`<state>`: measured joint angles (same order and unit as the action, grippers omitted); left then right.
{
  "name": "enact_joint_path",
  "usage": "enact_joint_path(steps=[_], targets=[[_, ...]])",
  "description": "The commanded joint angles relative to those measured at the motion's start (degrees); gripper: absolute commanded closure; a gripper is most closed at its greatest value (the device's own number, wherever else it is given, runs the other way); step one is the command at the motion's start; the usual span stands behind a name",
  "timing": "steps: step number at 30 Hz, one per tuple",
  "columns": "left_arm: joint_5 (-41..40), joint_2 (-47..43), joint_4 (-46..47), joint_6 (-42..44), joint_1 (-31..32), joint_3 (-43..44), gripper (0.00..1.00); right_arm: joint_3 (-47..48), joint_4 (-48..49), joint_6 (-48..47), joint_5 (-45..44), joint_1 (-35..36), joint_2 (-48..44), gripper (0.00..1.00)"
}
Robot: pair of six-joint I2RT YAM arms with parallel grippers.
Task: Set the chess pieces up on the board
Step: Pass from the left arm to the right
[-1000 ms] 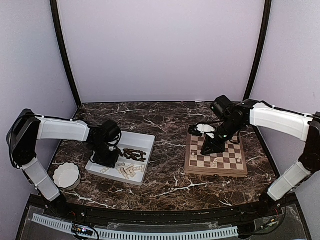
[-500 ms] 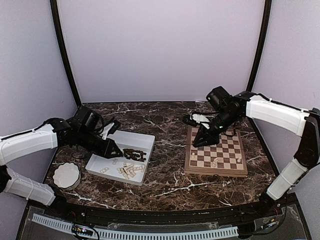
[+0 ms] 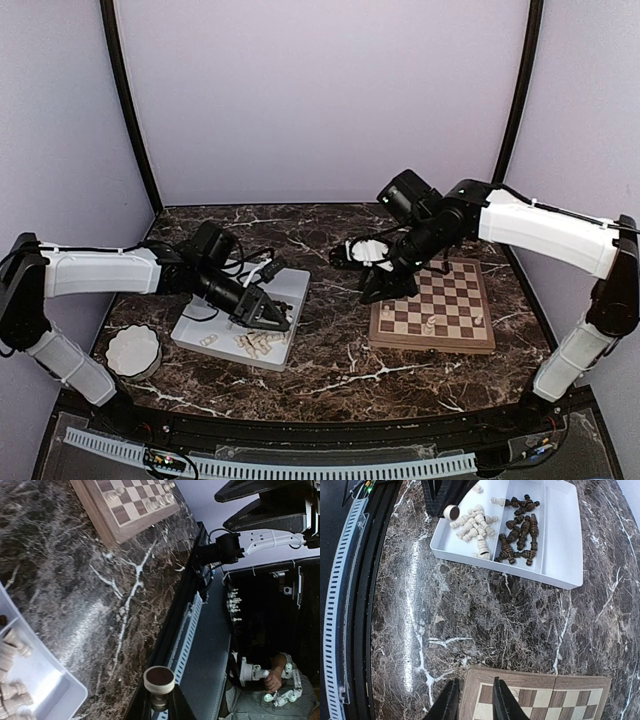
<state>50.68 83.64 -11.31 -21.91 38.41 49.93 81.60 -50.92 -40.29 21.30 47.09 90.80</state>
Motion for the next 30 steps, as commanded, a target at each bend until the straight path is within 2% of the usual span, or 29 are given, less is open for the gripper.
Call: enact_joint_path(steps=[1, 6, 9, 18, 24, 30], targets=[[11.85, 3.42, 3.16, -0.66, 2.93, 3.47, 0.94, 3.31, 0.12, -5.08, -8.26, 5.11, 1.96, 0.7], [15.9, 8.04, 2.98, -1.31, 5.91, 7.35, 0.95, 7.39, 0.1, -7.65, -10.45, 10.92, 3.66, 0.65], [17.91, 10.06, 3.92, -2.16, 7.06, 9.0, 0.95, 10.1, -1.31, -8.65, -11.39, 14.3, 5.33, 0.59], [21.94, 11.44, 9.37, -5.97, 7.37, 10.39, 0.94, 10.64, -2.74, -10.67, -13.91, 20.07, 7.39, 0.55], [22.78, 11.64, 10.61, -6.57, 7.47, 10.04, 0.94, 9.75, -1.86, -10.51, -14.88, 21.25, 7.96, 0.57], [23.45, 11.56, 11.09, -6.82, 7.55, 9.6, 0.95, 8.53, -0.84, -10.49, -17.02, 21.7, 8.34, 0.68]])
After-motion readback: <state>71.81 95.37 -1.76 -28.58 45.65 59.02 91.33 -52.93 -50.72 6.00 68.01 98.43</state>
